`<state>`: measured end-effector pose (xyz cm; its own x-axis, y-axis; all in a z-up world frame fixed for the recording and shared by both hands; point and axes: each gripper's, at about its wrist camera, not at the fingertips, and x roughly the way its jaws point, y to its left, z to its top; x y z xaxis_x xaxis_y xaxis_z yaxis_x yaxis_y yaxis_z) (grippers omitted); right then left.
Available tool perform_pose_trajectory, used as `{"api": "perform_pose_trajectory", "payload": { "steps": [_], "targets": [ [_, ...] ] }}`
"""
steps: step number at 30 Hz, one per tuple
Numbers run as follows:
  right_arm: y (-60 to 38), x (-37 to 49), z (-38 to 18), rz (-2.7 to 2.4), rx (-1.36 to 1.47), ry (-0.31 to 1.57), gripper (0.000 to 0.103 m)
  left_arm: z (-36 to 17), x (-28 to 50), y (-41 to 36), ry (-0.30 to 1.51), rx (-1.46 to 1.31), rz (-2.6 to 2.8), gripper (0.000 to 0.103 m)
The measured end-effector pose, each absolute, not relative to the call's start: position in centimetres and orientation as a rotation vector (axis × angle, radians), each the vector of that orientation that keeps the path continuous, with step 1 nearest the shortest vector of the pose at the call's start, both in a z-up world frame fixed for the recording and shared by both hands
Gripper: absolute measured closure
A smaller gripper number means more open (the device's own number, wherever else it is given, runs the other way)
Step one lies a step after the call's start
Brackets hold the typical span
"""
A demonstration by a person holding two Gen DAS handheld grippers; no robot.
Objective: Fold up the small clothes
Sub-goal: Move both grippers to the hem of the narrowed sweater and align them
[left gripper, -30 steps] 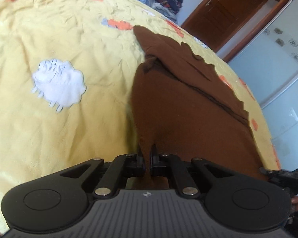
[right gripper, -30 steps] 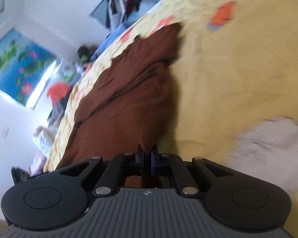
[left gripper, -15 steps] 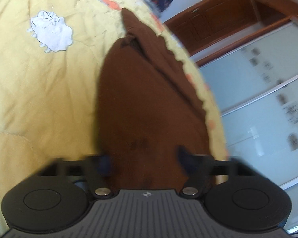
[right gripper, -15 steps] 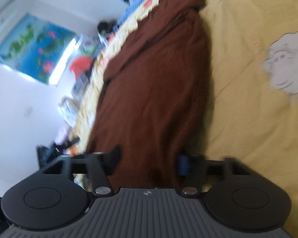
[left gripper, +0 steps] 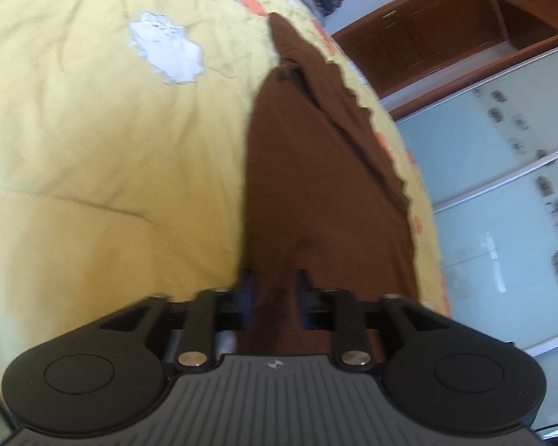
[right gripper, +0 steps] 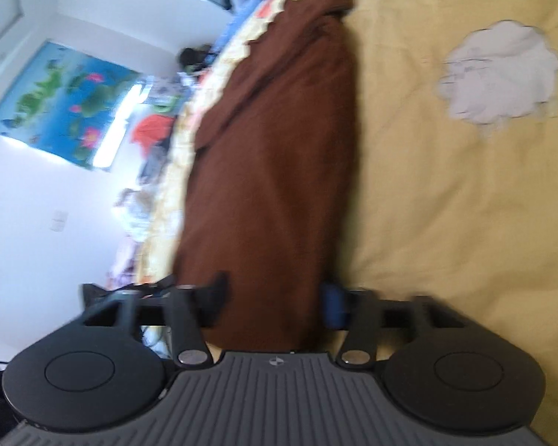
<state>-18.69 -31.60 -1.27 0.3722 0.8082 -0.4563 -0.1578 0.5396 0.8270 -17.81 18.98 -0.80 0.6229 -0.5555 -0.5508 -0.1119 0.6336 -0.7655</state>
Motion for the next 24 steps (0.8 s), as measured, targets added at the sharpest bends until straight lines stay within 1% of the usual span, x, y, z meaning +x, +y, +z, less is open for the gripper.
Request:
{"api": "perform_pose_trajectory", "payload": {
  "steps": [1, 3, 4, 8, 11, 14, 20, 21, 23, 24],
  "targets": [
    [-31.0, -18.7, -1.0, 0.714, 0.756, 1.003, 0.032, -0.6, -17.8, 18.7, 0.87, -0.869, -0.313, 0.046],
    [-29.7, -18.3, -0.7, 0.73, 0.722, 1.024, 0.032, -0.2, -17.5, 17.9, 0.859, -0.858, -0.341, 0.03],
    [-29.4, -18.1, -0.5, 0.738, 0.722, 1.033, 0.032, 0.0, -17.3, 17.6, 0.861, -0.841, -0.343, 0.029],
    [-29.2, -17.6, -0.3, 0.745, 0.729, 1.045, 0.032, 0.4, -16.7, 18.1, 0.872, -0.827, -0.336, 0.029],
    [-29.8, -17.8, -0.2, 0.729, 0.723, 1.042, 0.032, 1.0, -16.1, 19.6, 0.838, -0.807, -0.265, 0.029],
    [-30.4, -17.6, -0.2, 0.688, 0.733, 1.014, 0.031, 0.2, -15.1, 20.4, 0.828, -0.858, -0.291, 0.029],
    [-30.5, -16.8, -0.9, 0.689, 0.794, 1.001, 0.031, -1.0, -14.8, 18.8, 0.881, -0.932, -0.435, 0.03],
    [-30.4, -16.8, -1.0, 0.697, 0.789, 1.002, 0.031, -1.0, -15.2, 18.4, 0.885, -0.924, -0.455, 0.032],
    [-30.2, -16.9, -1.0, 0.719, 0.787, 1.015, 0.031, -1.2, -15.8, 17.8, 0.905, -0.92, -0.486, 0.042],
    [-29.9, -16.9, -1.0, 0.733, 0.786, 1.024, 0.03, -1.4, -16.1, 17.7, 0.911, -0.932, -0.496, 0.049]
  ]
}}
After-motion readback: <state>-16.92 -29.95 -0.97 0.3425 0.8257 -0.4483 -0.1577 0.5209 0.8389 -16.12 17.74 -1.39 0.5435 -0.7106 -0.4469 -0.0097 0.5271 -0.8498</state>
